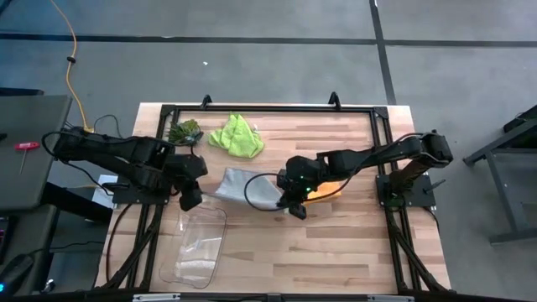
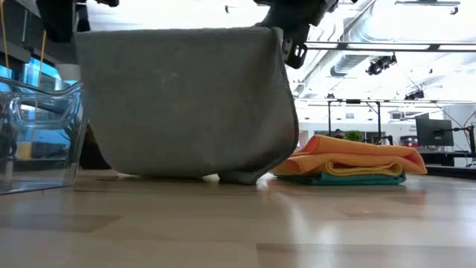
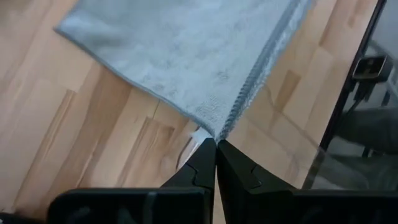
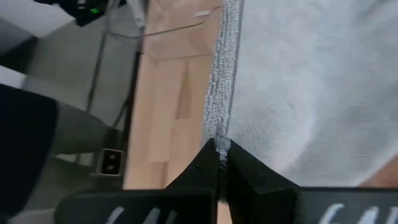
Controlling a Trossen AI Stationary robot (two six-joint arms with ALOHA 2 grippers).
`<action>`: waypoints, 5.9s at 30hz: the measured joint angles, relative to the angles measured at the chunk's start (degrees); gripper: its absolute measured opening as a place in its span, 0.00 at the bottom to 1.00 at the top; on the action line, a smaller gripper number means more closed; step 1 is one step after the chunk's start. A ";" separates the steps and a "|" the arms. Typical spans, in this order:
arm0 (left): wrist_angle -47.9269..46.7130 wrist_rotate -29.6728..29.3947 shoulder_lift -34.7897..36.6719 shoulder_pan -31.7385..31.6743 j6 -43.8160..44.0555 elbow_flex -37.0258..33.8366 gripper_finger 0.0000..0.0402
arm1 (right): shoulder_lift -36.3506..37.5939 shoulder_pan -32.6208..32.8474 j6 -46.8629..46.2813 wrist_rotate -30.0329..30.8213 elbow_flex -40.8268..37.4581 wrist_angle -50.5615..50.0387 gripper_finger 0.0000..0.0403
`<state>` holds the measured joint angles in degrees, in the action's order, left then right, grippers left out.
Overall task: Fold microfiber towels
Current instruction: Fold the light blue towel
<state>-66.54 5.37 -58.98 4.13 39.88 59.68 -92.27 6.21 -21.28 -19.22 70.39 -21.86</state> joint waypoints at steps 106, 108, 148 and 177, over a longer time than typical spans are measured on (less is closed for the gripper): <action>10.51 -4.29 -9.58 -7.44 -22.58 0.68 0.00 | 9.90 -13.69 17.29 -4.90 -2.95 -28.74 0.00; 10.84 -4.44 -9.58 -8.02 -23.44 0.68 0.00 | 9.91 -13.83 17.26 -4.46 -2.95 -29.18 0.00; 21.21 -11.36 -30.27 -35.37 -37.19 0.66 0.01 | 0.61 -31.67 5.65 6.63 -2.99 -23.66 0.01; 30.70 -4.02 -15.73 -38.14 -15.61 -11.09 0.34 | 13.51 -32.06 4.91 12.45 -10.45 -25.49 0.60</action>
<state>-35.84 1.35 -74.71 -34.01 24.27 48.59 -78.76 -25.85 -16.37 -6.76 59.94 -47.35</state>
